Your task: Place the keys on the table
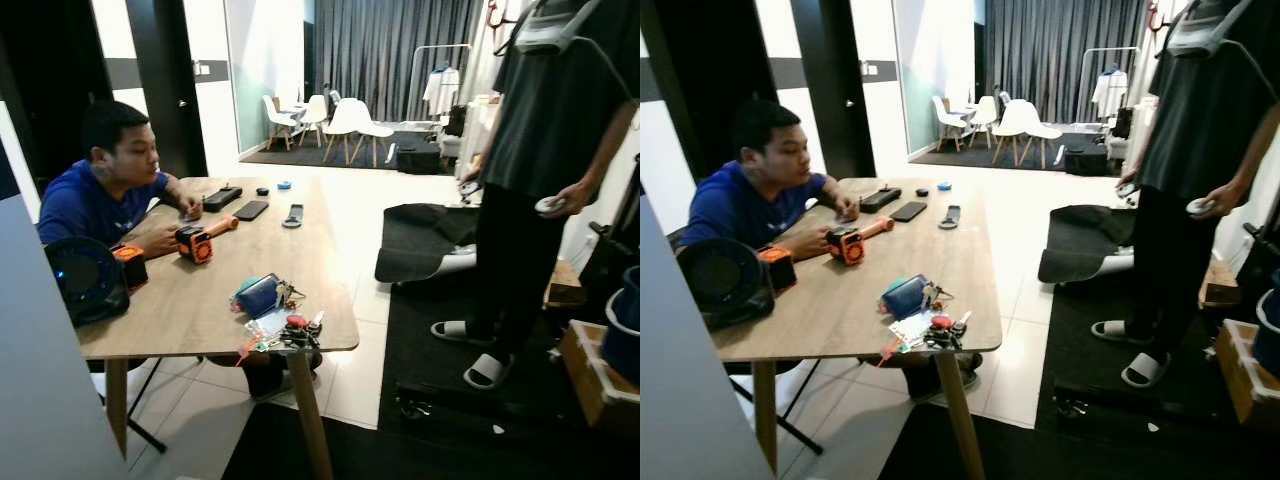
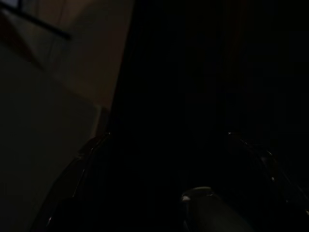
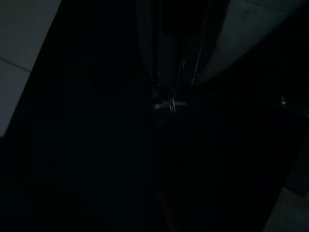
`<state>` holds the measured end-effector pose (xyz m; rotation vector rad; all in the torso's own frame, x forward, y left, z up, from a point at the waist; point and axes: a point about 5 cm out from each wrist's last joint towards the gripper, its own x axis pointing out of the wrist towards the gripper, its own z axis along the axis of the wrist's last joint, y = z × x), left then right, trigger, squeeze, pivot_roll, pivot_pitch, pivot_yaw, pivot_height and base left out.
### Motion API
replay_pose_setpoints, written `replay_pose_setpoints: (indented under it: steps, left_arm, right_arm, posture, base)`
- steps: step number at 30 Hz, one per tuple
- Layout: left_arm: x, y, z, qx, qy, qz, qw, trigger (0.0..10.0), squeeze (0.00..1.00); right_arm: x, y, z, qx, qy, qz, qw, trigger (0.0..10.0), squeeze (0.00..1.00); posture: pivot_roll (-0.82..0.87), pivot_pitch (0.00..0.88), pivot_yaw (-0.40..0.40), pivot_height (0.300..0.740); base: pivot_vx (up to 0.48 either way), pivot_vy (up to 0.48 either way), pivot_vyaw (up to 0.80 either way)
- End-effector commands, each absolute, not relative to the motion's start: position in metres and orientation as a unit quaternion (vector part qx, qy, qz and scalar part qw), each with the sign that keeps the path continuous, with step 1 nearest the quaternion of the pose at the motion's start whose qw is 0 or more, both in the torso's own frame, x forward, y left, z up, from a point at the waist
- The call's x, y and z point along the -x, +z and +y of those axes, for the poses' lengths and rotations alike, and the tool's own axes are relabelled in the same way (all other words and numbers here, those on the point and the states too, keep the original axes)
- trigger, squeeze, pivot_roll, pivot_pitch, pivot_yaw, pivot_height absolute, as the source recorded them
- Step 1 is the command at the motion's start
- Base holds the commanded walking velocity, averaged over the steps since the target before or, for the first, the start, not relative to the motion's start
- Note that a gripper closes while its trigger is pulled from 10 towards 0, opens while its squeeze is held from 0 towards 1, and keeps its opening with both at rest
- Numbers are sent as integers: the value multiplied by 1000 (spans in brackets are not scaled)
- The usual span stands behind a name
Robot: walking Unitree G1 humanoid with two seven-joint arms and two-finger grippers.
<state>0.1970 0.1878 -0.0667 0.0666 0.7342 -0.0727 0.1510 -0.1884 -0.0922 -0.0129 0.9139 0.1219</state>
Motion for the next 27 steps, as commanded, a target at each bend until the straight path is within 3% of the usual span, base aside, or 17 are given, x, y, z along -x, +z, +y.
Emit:
replay_pose_setpoints:
  steps: [1, 27]
  left_arm:
    - [-201, -65, 191, -45, -43, 360, 931, 10000, 0]
    - [-205, -63, 185, -44, -41, 353, 934, 10000, 0]
  right_arm:
    - [-152, -92, -185, -1, 57, 437, 898, 10000, 0]
    - [-161, -87, -189, -20, 12, 409, 912, 10000, 0]
  posture:
    - [52, 4, 11, 740]
    - [51, 16, 19, 740]
  base:
    - [0, 0, 0]
    - [0, 0, 0]
